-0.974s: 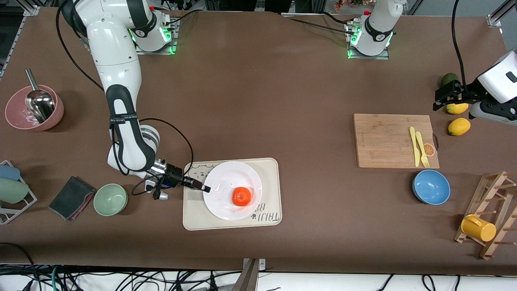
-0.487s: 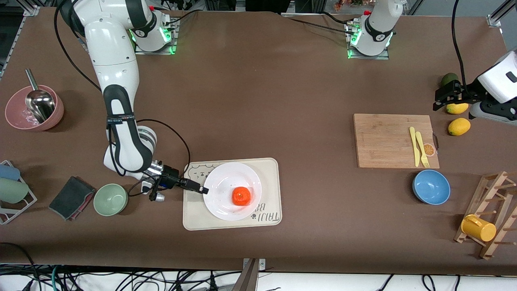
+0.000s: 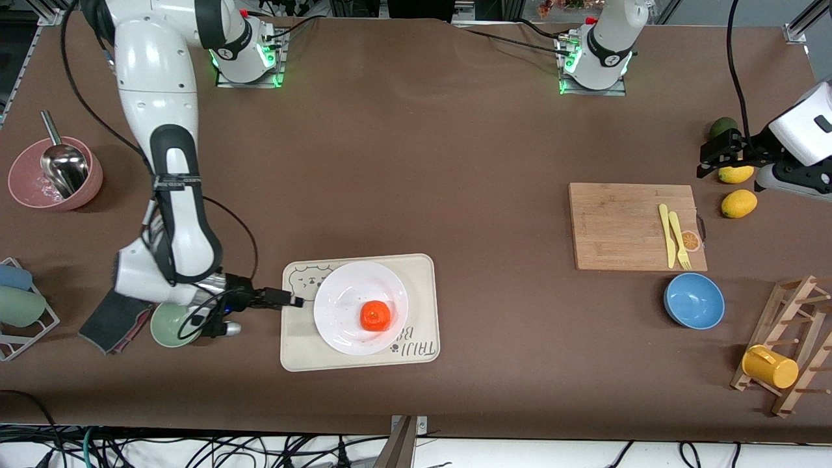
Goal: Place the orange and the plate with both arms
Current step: 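Open the right gripper and release the plate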
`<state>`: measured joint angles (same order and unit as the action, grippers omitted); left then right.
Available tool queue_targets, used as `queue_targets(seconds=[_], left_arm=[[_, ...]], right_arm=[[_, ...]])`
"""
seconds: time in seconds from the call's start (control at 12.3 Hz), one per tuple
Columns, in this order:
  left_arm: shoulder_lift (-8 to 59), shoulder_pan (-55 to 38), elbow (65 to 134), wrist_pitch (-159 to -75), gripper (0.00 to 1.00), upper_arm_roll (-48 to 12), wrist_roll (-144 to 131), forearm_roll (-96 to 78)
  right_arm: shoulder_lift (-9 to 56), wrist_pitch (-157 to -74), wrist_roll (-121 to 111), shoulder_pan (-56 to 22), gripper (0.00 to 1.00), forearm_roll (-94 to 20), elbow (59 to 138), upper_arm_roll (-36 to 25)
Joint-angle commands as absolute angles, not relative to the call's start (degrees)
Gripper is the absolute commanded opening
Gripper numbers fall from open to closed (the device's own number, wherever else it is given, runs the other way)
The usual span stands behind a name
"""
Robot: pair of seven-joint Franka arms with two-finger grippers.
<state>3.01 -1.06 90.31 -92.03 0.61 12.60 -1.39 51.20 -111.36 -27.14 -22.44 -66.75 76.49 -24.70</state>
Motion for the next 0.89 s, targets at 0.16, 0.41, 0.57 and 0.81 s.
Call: queue_targets(seconds=[0.16, 0.41, 0.57, 0.81], left_arm=[[3.52, -1.14, 89.03, -91.05, 1.0, 0.79, 13.54, -2.11], [3.52, -1.14, 89.03, -91.05, 1.0, 0.79, 13.54, -2.11], [3.52, -1.14, 89.03, -91.05, 1.0, 0.79, 13.54, -2.11], [3.52, -1.14, 89.03, -91.05, 1.0, 0.79, 13.54, -2.11]], right_arm=[[47.21, -103.54, -16.91, -24.86, 1.0, -55.78, 73.65, -32.68], [40.89, -103.45, -10.38, -27.24, 1.0, -37.76, 73.04, -32.78], [37.37, -102.05, -8.71, -27.77, 1.0, -29.39, 73.04, -32.78], [31.23, -99.5, -8.44, -27.77, 1.0, -19.8, 73.04, -32.78]])
